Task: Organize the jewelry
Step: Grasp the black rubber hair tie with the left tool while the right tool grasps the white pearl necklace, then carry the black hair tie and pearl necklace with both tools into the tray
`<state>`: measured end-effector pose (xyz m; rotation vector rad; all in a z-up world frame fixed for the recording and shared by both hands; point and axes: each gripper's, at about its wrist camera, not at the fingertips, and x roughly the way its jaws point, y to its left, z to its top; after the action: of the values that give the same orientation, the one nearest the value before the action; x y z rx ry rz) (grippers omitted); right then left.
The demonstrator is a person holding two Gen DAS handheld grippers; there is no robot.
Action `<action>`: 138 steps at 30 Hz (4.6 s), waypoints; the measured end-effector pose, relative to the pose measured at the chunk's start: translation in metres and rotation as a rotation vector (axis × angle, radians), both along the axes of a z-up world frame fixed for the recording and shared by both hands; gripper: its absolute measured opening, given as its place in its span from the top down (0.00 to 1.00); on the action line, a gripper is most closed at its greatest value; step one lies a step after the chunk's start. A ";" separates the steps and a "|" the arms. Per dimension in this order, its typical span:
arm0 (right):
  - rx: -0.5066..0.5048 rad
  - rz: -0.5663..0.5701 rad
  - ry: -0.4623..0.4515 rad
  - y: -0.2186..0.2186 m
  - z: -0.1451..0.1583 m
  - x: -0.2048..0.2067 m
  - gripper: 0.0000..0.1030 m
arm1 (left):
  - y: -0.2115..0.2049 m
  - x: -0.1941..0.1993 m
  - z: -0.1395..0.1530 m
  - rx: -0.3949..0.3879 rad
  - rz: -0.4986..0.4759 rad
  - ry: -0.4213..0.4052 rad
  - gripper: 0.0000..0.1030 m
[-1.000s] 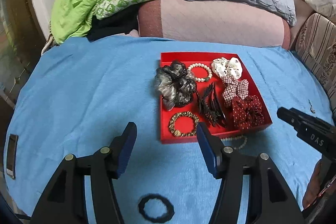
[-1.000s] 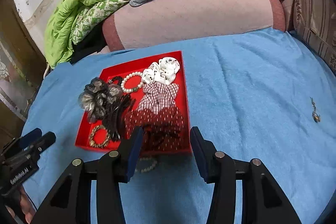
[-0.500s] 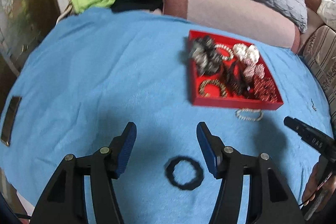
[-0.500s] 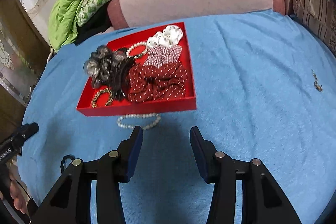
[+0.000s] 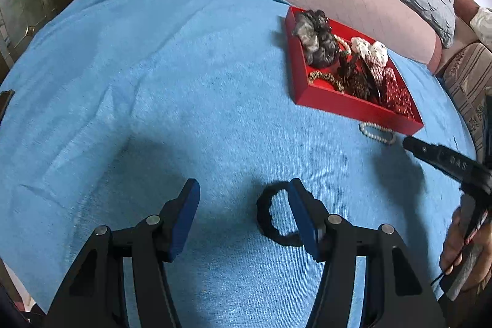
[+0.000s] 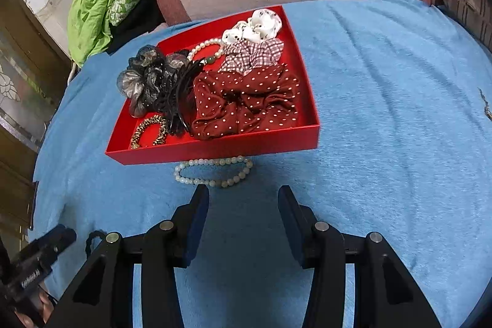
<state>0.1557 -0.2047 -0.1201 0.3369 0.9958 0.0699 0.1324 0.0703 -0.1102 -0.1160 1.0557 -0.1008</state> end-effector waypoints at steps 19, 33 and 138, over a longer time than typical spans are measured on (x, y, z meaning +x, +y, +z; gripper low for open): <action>-0.103 -0.005 -0.006 0.027 -0.018 0.027 0.51 | -0.014 -0.008 -0.020 0.050 -0.071 -0.016 0.56; -0.105 -0.038 -0.013 0.024 -0.016 0.029 0.94 | -0.020 -0.002 -0.016 0.033 -0.035 0.005 0.92; -0.039 0.140 -0.263 0.025 0.146 0.043 0.94 | -0.113 0.089 0.130 0.192 -0.190 -0.281 0.92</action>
<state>0.1989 -0.1792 0.0257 0.2146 0.7575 0.2163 0.2215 -0.0423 0.0196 0.1689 0.7891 -0.1809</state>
